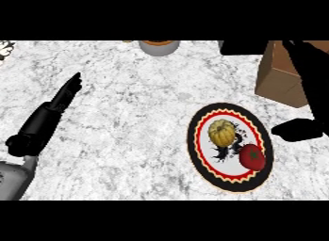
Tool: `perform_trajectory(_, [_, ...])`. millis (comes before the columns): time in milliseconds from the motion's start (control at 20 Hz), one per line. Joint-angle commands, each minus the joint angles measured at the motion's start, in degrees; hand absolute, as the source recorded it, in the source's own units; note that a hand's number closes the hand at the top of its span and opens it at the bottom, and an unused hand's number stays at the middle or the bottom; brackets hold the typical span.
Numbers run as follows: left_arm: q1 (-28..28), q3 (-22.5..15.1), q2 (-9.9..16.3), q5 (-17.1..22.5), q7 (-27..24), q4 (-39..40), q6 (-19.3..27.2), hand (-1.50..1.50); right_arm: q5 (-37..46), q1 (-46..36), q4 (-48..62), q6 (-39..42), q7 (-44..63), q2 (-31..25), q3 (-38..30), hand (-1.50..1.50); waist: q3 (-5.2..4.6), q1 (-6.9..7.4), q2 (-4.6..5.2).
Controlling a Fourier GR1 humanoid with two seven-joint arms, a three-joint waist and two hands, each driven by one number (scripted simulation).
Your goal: Pick the squash from the plate and place it in the cardboard box
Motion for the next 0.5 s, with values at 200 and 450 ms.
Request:
perform_trajectory(200, [-1.75,-2.05,-1.97,-2.37,0.26,0.06,-0.08,0.0,-2.21,-8.25,1.83,22.24,21.95,8.1,12.02,-1.5,0.05,2.66,1.02])
perform_trajectory(450, [-4.44,-0.06,-1.01,-0.12,2.13,-0.21,-2.36,0.0,-6.73,-12.83,10.53,27.62,27.67,16.24,15.44,-1.5,0.05,3.66,1.21])
